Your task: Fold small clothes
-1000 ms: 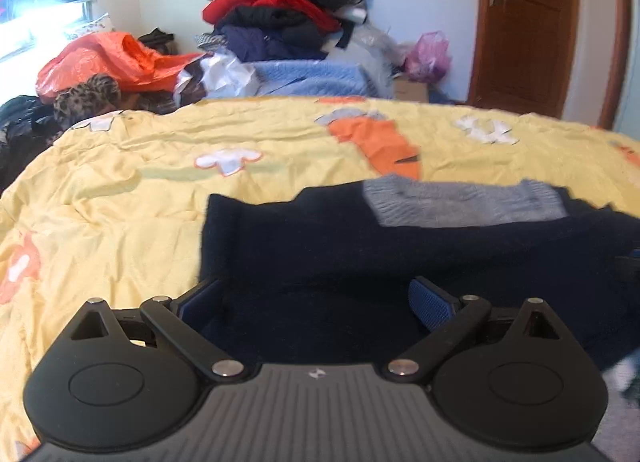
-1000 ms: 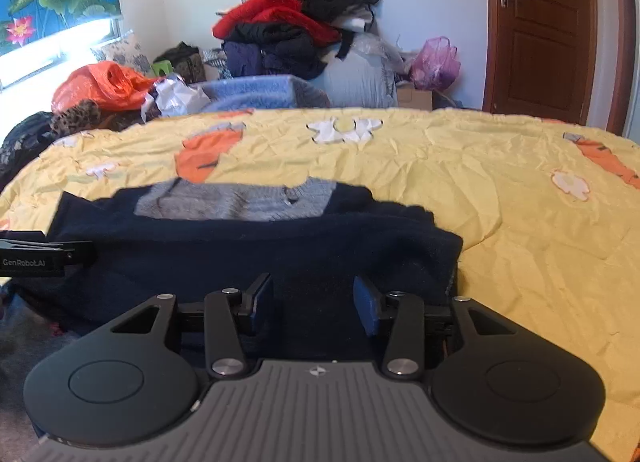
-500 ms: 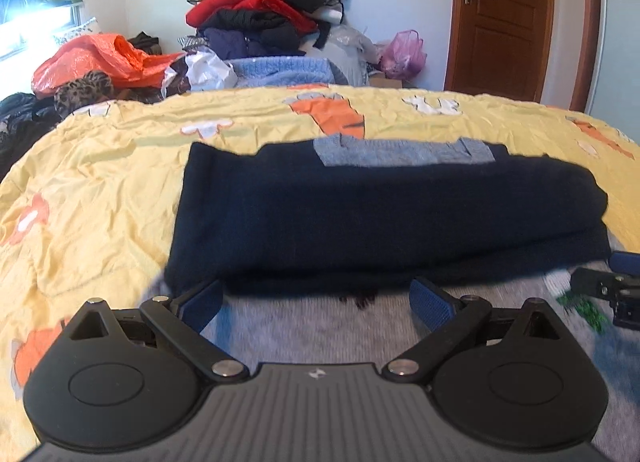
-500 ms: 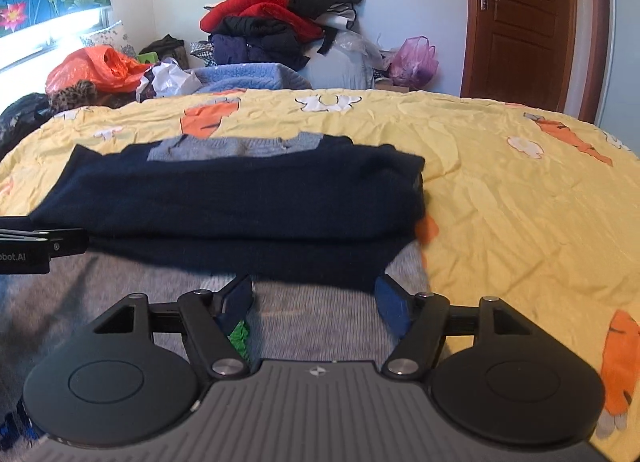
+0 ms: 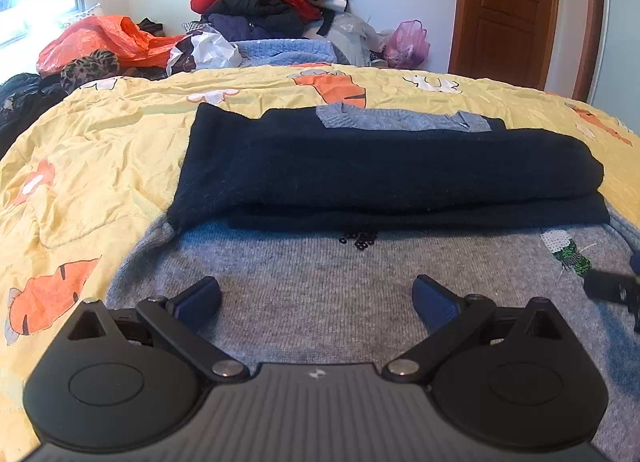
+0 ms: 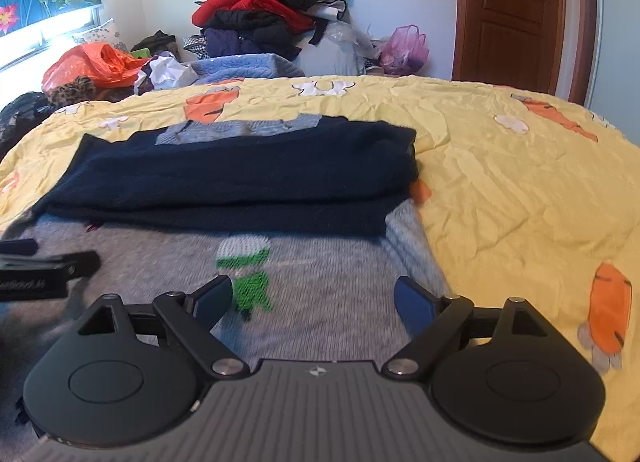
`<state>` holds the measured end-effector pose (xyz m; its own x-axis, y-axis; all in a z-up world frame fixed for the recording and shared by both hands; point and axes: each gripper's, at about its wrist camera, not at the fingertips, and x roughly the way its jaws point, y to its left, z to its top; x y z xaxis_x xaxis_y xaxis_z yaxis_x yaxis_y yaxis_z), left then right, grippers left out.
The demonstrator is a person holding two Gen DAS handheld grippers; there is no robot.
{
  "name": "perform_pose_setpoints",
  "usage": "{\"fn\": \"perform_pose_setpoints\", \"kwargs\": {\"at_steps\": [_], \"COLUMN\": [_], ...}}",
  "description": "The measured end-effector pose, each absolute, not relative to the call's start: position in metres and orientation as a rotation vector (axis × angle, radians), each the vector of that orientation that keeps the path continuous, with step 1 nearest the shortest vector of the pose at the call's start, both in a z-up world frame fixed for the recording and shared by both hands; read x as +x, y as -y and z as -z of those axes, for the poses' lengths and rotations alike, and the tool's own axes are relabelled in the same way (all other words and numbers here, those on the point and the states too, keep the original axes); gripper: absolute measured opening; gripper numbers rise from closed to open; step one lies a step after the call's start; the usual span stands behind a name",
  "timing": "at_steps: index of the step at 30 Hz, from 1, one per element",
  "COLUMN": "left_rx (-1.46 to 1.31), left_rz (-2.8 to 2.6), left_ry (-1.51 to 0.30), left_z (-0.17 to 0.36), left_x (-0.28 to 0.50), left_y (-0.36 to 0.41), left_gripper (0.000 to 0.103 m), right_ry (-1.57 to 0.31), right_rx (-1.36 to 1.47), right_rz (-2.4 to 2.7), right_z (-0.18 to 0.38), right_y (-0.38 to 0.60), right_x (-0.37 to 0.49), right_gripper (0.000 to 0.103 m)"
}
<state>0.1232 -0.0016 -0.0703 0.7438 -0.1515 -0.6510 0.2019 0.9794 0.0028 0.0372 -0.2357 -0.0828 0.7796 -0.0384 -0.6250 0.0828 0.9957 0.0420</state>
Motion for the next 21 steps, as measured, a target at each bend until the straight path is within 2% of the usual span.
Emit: {"fn": "perform_pose_setpoints", "kwargs": {"at_steps": [8,21], "left_rx": [0.093,0.040], "left_rz": [0.172,0.192], "left_ry": [-0.717,-0.698], "left_z": [0.067,0.069], "left_x": [0.116,0.069], "left_y": [0.003,-0.015], "left_gripper": [0.103,0.103], "right_ry": [-0.673,-0.675], "right_rx": [0.030,0.026], "right_rz": [0.060,0.057], "right_z": [0.086,0.087], "right_y": [0.229,0.228], "right_x": [0.035,0.034], "right_gripper": [0.098,0.100]}}
